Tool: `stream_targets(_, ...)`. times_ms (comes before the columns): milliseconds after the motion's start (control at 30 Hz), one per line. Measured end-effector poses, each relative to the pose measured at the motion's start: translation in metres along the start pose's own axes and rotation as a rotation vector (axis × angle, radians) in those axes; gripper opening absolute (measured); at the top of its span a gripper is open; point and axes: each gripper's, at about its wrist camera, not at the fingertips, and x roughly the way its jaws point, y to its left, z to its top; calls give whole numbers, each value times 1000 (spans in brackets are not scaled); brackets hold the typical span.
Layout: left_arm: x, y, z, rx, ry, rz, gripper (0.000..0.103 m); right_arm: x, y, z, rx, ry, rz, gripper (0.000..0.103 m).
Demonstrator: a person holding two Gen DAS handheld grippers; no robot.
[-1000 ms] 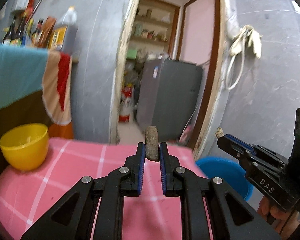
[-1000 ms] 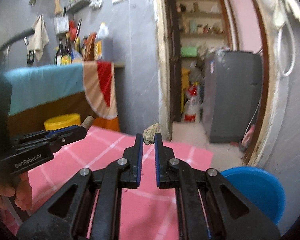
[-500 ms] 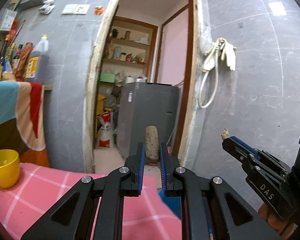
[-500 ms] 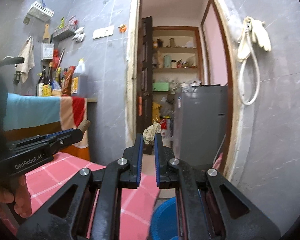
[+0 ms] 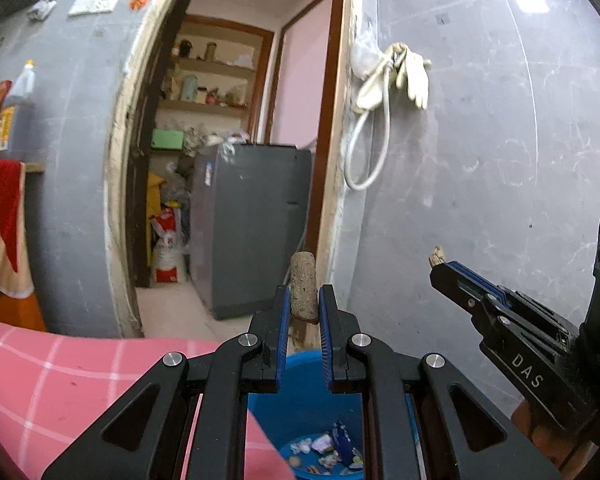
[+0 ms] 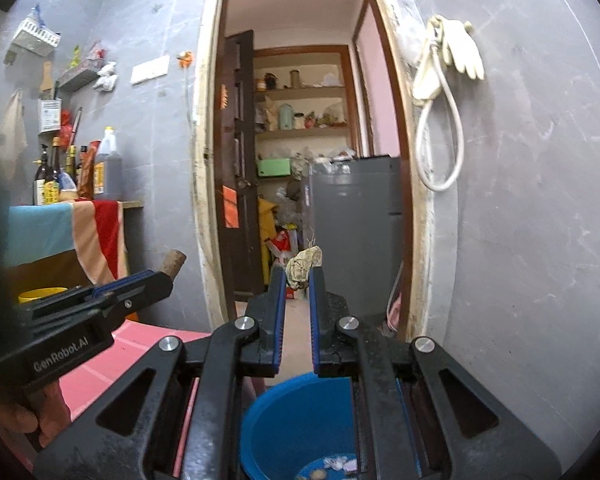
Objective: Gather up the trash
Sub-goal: 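Carry the stick and tan scrap over the blue bucket, then open both grippers to drop the stick and scrap into the bucket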
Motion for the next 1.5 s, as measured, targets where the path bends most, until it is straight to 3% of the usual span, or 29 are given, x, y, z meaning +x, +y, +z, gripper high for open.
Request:
stream_targets(533,71,3,-33,-93,294,-16,11,35,-42,-34,63,245,0,38)
stream_targets(833,90,16,-45,-180,389,-30,12,48,-46,-45,86,322,9,39)
stream_targets(1133,93,25,-45,-209,408,-33,21,54,-50,-47,110,347,13,40)
stream_targets(1200,88,28,-44,-213,393,-24,26,54,-51,-45,113,345,11,43)
stream_targets(1267,84,30,-44,-219,379,-15,30,53,-51,-44,119,338,11,52)
stream_targets(1500,63,40,-34,-212,317,33,45,48,-50,-39,134,306,8,64)
